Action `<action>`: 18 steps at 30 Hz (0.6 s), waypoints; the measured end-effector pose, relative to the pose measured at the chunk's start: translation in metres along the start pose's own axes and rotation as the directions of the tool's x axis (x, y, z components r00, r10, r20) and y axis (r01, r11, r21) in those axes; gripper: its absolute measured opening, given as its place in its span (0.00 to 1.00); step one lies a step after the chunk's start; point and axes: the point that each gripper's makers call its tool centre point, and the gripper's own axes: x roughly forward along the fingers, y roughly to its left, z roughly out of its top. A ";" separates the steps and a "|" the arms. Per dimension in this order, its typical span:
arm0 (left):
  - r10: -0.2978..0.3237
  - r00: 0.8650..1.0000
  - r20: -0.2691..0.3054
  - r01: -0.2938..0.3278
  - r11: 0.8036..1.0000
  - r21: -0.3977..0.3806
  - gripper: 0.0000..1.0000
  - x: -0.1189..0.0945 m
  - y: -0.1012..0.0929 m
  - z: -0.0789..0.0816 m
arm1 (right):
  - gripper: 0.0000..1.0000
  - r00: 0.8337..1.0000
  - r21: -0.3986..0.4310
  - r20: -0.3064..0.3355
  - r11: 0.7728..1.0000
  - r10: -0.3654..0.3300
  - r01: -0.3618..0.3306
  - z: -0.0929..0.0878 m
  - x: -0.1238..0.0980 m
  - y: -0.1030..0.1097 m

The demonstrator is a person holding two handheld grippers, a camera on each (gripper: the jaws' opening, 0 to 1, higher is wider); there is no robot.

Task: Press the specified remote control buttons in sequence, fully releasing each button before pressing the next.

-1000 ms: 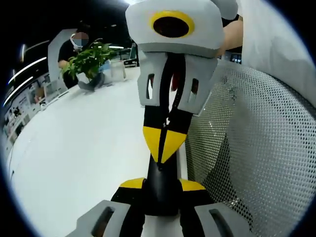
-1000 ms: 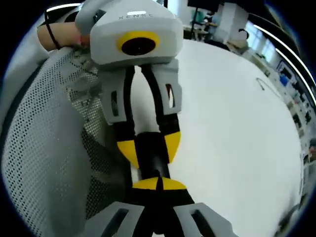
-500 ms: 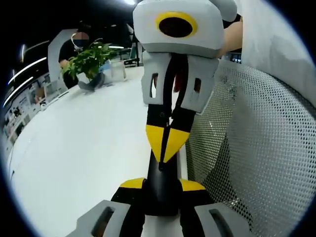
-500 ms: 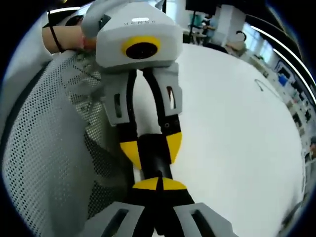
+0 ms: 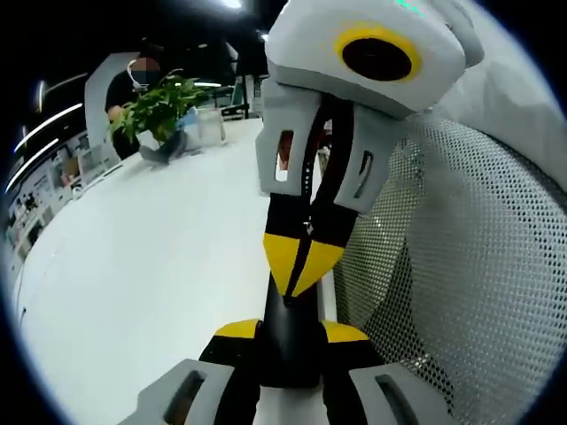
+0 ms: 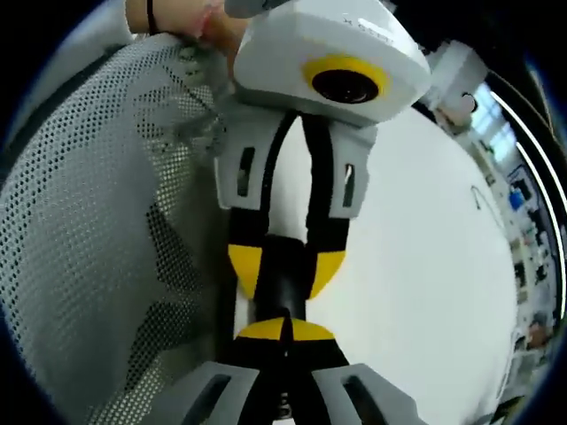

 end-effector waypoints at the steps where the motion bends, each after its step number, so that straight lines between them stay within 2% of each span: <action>1: 0.001 1.000 -0.001 -0.001 1.000 0.000 0.24 0.000 0.000 0.000 | 0.00 1.000 0.013 0.004 1.000 -0.009 0.009 0.000 0.000 -0.001; 4: 0.004 1.000 -0.001 -0.004 1.000 -0.002 0.24 0.000 0.000 0.000 | 0.00 0.999 0.088 0.049 0.996 -0.023 0.019 0.001 -0.001 -0.002; 8: 0.003 1.000 0.000 -0.003 1.000 -0.005 0.24 0.000 0.000 0.000 | 0.00 0.994 0.192 0.103 0.980 0.025 -0.044 0.002 -0.003 -0.002; 10: 0.003 1.000 0.001 -0.003 1.000 -0.005 0.24 0.000 0.000 0.000 | 0.00 0.991 0.200 0.121 0.977 0.048 -0.072 0.005 -0.003 0.000; 18: 0.001 1.000 0.003 -0.001 1.000 -0.005 0.24 0.000 0.000 -0.001 | 0.00 0.993 0.145 0.098 0.986 0.071 -0.085 0.007 -0.001 0.000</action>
